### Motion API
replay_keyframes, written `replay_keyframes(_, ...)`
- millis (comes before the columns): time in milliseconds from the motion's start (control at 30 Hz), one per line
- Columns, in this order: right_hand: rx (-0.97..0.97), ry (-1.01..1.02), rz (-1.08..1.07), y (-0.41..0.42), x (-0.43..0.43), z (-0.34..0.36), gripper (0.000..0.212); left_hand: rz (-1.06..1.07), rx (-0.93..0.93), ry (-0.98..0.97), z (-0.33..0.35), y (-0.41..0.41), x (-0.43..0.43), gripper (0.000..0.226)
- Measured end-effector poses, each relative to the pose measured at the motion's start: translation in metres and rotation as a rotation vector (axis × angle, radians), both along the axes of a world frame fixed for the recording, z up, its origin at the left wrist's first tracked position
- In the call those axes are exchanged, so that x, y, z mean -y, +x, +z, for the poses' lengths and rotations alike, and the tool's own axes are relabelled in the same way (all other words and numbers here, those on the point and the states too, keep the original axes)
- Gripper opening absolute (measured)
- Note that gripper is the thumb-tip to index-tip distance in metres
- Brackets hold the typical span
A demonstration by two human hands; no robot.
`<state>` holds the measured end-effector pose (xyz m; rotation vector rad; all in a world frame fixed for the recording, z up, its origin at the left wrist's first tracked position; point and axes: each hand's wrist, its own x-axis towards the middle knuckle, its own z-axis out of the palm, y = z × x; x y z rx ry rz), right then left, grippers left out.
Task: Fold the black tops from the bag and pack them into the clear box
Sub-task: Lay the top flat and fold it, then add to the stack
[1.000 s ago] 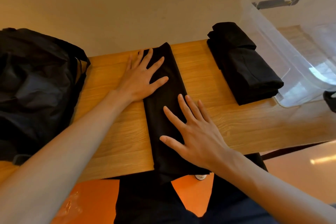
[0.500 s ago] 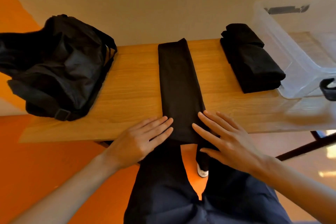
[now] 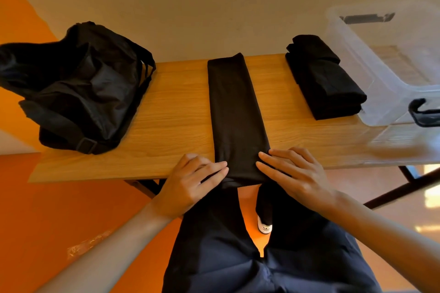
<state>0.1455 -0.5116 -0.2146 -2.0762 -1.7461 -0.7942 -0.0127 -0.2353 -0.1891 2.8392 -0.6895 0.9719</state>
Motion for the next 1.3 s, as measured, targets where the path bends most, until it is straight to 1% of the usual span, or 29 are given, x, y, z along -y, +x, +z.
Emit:
replay_keyframes(167,-0.013,0.058,0.046,-0.001,0.000,0.002,0.041,-0.005,-0.017,0.002,0.003,0.001,-0.001,0.028)
replay_keyframes(367,-0.023,0.048,0.057,-0.002,0.000,0.006,0.034,-0.067,-0.105,-0.031,0.002,0.003,0.002,0.026)
replay_keyframes(533,0.006,0.021,0.023,0.000,-0.003,0.003,0.037,-0.060,-0.111,-0.057,0.004,0.007,0.003,0.028)
replay_keyframes(700,-0.065,0.079,0.034,-0.003,-0.005,0.010,0.025,-0.065,-0.120,-0.120,0.012,0.008,0.004,0.024)
replay_keyframes(800,-0.167,0.097,0.034,-0.004,-0.009,0.016,0.024,-0.086,-0.156,-0.197,0.016,0.010,0.003,0.024)
replay_keyframes(933,-0.413,0.135,-0.006,-0.003,-0.014,0.029,0.033,-0.065,-0.208,-0.337,0.025,0.019,0.002,0.022)
replay_keyframes(1033,-0.594,0.123,-0.017,-0.001,-0.020,0.043,0.021,-0.025,-0.251,-0.441,0.034,0.025,0.002,0.021)
replay_keyframes(1133,-0.742,0.120,-0.034,0.002,-0.026,0.055,0.016,-0.009,-0.282,-0.480,0.039,0.030,0.001,0.020)
replay_keyframes(1167,-0.773,0.113,-0.044,0.004,-0.028,0.056,0.018,-0.011,-0.295,-0.497,0.040,0.032,0.001,0.018)
replay_keyframes(1233,-0.830,0.102,-0.068,0.007,-0.029,0.059,0.029,-0.004,-0.329,-0.572,0.043,0.034,0.002,0.017)
replay_keyframes(1267,-0.865,0.099,-0.073,0.008,-0.030,0.061,0.031,0.005,-0.351,-0.634,0.045,0.036,0.003,0.018)
replay_keyframes(1300,-0.900,0.102,-0.072,0.010,-0.031,0.064,0.028,0.016,-0.372,-0.700,0.048,0.038,0.004,0.020)
